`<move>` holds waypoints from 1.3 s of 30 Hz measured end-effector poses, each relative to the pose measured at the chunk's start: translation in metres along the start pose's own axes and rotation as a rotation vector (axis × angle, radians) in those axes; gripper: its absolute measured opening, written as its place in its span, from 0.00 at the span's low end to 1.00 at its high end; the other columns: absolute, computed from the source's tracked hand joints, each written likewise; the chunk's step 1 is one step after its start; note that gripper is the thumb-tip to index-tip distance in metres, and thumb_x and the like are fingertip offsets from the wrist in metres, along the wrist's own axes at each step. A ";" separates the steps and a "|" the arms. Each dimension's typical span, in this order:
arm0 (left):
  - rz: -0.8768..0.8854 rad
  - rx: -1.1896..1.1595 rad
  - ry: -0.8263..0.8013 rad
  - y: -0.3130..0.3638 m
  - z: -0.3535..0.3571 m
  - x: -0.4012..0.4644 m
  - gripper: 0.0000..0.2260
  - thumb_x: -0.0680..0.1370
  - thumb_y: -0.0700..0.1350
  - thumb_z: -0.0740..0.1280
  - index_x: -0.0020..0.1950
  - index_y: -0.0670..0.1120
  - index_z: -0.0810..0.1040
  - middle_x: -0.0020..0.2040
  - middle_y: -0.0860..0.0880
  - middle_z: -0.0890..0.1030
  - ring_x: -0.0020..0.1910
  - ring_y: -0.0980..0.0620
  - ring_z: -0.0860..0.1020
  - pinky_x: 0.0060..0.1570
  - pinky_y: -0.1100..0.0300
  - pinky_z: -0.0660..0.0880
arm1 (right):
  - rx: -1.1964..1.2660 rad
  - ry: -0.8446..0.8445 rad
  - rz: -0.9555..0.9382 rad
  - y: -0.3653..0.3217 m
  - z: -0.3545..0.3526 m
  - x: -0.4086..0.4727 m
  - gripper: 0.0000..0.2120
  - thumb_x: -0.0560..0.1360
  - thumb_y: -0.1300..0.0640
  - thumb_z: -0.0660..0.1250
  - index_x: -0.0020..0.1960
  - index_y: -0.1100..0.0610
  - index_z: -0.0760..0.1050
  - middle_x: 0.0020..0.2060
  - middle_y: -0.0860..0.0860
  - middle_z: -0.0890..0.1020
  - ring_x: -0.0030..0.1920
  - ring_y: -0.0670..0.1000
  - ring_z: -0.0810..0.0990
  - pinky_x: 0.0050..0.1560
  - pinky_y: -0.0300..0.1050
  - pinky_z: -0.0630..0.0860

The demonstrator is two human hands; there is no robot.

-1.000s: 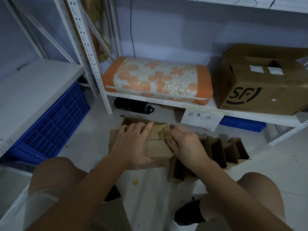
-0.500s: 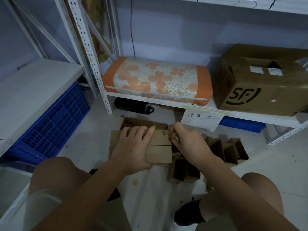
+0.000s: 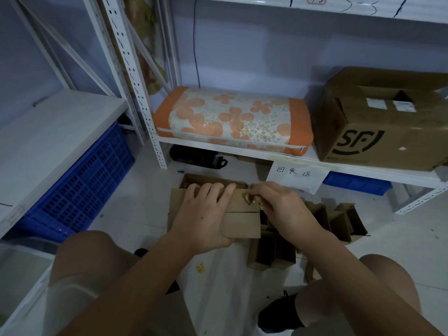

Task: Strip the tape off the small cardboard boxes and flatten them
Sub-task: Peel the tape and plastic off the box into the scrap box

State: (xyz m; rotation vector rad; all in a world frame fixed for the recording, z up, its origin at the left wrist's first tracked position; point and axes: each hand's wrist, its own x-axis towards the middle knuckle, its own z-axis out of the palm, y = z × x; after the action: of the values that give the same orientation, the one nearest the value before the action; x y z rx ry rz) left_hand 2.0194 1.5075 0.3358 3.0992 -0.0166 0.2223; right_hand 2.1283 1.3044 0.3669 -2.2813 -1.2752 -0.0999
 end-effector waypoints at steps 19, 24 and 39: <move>-0.020 -0.018 0.052 0.000 0.012 -0.007 0.50 0.65 0.72 0.67 0.81 0.49 0.61 0.68 0.48 0.72 0.66 0.46 0.72 0.67 0.44 0.65 | 0.220 0.074 0.395 -0.013 -0.003 0.014 0.11 0.72 0.58 0.78 0.50 0.51 0.79 0.43 0.47 0.83 0.44 0.45 0.80 0.45 0.36 0.76; -0.064 -0.025 0.237 0.003 0.023 -0.015 0.49 0.63 0.67 0.73 0.79 0.46 0.66 0.68 0.47 0.73 0.65 0.44 0.73 0.67 0.42 0.66 | 0.556 0.109 0.463 -0.013 -0.001 0.022 0.17 0.74 0.63 0.75 0.59 0.51 0.75 0.42 0.49 0.83 0.46 0.45 0.82 0.50 0.37 0.79; -0.214 -0.200 -0.042 -0.026 0.029 0.005 0.57 0.61 0.79 0.61 0.84 0.52 0.54 0.72 0.53 0.67 0.71 0.50 0.67 0.70 0.47 0.62 | 0.298 0.268 0.347 -0.012 0.037 0.056 0.16 0.75 0.63 0.74 0.45 0.48 0.68 0.42 0.47 0.79 0.44 0.43 0.77 0.44 0.34 0.73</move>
State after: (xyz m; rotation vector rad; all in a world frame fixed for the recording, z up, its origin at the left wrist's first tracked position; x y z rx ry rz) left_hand 2.0288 1.5324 0.3071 2.8766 0.2726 0.1383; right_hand 2.1433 1.3705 0.3569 -2.1080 -0.6969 -0.0823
